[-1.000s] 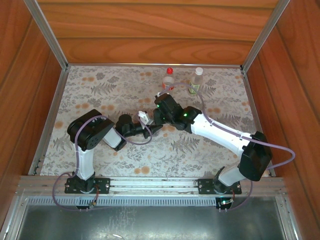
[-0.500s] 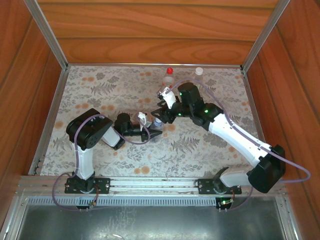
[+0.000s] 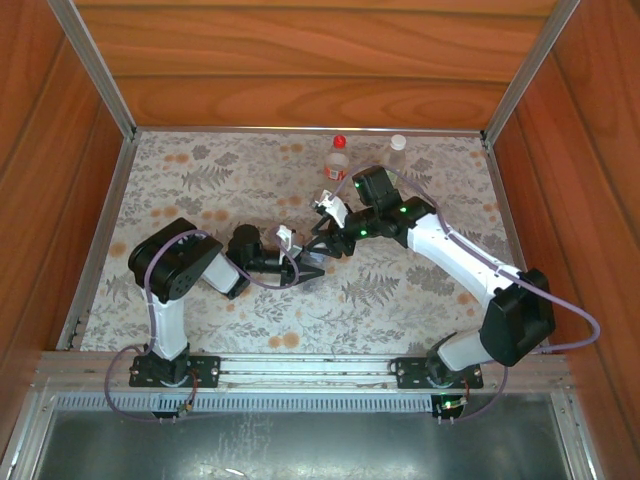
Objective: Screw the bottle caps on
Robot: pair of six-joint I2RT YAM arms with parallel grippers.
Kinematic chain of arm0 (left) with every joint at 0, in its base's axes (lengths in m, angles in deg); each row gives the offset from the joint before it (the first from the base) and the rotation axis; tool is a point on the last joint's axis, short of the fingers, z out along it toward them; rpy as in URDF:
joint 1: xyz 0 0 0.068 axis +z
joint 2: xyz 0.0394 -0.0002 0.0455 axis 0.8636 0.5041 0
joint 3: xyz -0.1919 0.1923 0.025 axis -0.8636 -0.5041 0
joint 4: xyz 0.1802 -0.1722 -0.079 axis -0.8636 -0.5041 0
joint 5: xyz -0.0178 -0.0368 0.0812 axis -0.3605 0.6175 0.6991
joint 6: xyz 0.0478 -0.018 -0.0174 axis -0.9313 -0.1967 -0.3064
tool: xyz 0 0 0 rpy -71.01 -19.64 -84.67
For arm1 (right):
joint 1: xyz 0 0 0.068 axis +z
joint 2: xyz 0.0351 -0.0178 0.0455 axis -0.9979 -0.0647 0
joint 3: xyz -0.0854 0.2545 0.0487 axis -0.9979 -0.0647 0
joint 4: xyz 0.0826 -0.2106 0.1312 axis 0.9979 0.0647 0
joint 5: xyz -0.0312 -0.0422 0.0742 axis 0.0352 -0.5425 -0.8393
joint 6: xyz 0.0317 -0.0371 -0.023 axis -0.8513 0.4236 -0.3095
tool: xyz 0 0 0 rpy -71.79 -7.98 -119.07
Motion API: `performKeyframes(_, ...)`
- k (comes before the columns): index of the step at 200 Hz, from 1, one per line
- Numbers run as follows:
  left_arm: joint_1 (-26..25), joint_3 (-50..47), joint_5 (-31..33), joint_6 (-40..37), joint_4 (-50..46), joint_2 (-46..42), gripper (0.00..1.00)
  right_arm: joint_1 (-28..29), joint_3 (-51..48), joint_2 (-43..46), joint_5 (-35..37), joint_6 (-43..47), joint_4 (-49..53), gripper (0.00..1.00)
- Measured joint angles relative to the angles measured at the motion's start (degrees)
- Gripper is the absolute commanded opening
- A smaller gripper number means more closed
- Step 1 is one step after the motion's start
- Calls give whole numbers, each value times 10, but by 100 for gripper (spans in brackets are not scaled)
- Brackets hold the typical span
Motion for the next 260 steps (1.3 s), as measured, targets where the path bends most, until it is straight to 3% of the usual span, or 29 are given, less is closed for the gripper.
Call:
performKeyframes(27,1,0,-4,0,-2,-6,42,-5,0,-3,-4,1,1,52)
performKeyframes(50,2,0,-4,1,-2,-11,42,-11,0,-3,-9,4,2,36)
performKeyframes(79,3,0,-3,7,-6,-18,42,-13,1,-3,-17,5,2,26)
performKeyframes(120,4,-3,28,8,-9,-30,41,-13,4,-4,-20,-10,-10,24)
performKeyframes(158,-8,-16,187,-16,-21,-50,41,4,-12,-1,90,-151,-91,22)
performKeyframes(189,-54,-24,354,-76,-47,-53,41,71,-48,18,288,-280,-133,23)
performKeyframes(229,-143,-18,608,-199,-63,-54,41,142,-33,20,513,-420,-68,26)
performKeyframes(260,-164,-13,672,-235,-71,-54,41,157,-28,20,573,-481,-42,29)
